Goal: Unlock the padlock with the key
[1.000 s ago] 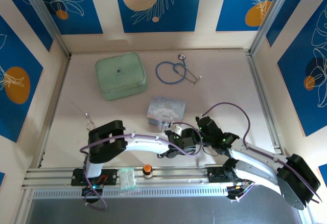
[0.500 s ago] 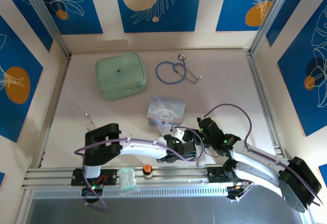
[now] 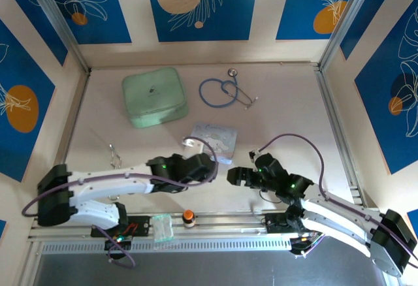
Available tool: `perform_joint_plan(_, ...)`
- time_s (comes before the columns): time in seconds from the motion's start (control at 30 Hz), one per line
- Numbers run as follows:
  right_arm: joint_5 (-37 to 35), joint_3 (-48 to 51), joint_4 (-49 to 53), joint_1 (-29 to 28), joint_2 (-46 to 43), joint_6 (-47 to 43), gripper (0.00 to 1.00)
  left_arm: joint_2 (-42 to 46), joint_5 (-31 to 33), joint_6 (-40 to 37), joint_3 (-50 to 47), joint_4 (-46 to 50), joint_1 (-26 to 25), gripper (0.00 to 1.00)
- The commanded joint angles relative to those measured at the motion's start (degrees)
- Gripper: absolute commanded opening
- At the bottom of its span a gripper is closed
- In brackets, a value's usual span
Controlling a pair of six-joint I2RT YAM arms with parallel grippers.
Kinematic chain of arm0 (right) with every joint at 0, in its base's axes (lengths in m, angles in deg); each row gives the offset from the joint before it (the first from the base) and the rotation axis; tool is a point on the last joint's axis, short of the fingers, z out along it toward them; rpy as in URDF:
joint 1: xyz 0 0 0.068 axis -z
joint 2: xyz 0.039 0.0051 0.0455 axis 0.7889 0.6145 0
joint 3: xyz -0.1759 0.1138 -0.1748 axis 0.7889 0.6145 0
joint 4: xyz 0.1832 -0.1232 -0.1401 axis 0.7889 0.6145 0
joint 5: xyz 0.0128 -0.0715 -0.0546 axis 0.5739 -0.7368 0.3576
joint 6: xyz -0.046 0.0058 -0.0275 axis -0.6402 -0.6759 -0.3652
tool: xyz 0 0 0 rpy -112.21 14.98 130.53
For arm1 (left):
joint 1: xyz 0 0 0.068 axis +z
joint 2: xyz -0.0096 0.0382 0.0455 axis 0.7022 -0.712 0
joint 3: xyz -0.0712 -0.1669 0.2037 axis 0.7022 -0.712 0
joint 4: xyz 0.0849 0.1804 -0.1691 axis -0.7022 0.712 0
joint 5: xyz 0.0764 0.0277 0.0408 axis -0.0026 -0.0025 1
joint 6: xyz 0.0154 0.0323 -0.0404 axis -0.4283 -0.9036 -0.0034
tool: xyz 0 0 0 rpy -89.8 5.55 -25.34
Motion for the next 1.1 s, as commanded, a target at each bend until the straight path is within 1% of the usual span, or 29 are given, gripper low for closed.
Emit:
perform_joint_plan(0.0, -2.8, -5.12, -0.34, -3.46, 5.26, 0.77, 0.9, 3.64, -5.74, -1.07, -5.61, -6.7, 4.08, 0.99)
perform_joint_plan(0.1, -6.08, -10.65, 0.42, -6.69, 13.74, 0.04, 0.86, 6.38, -7.19, -1.02, -8.45, -7.71, 6.73, 0.99)
perform_joint_plan(0.17, -7.02, -14.04, -0.05, -8.38, 19.42, -0.82, 0.82, 7.56, -8.2, -1.0, -9.86, -8.5, 7.65, 0.99)
perform_joint_plan(0.3, -7.9, -20.45, -0.02, -9.63, 30.6, -1.31, 0.71, 9.89, -8.37, -0.23, -12.46, -9.03, 8.16, 0.99)
perform_joint_plan(0.4, -8.79, -24.76, 0.51, -10.7, 36.78, -2.13, 0.65, 11.91, -7.65, 0.32, -14.18, -8.65, 8.5, 0.99)
perform_joint_plan(0.5, -8.9, -27.34, 0.29, -11.61, 40.88, -2.96, 0.6, 13.3, -7.49, 0.39, -15.53, -8.32, 8.79, 0.99)
perform_joint_plan(0.6, -10.72, -29.79, 2.84, -12.49, 44.69, -2.44, 0.56, 14.08, -7.17, 0.67, -16.22, -7.68, 8.87, 0.99)
perform_joint_plan(0.7, -9.46, -29.18, 0.49, -12.14, 46.34, -1.32, 0.55, 14.48, -7.14, 0.91, -16.98, -8.31, 8.96, 0.99)
perform_joint_plan(0.9, -10.2, -30.55, 1.03, -12.91, 48.96, -1.24, 0.5, 14.14, -6.97, 0.94, -17.52, -9.05, 9.05, 0.99)
perform_joint_plan(1.03, -9.28, -30.53, 0.15, -13.24, 51.0, -0.64, 0.49, 13.64, -6.88, 0.85, -17.63, -9.46, 9.05, 0.99)
perform_joint_plan(1.07, -8.92, -30.5, -0.25, -13.35, 51.5, -0.52, 0.47, 13.51, -6.79, 0.85, -17.64, -9.56, 9.05, 0.99)
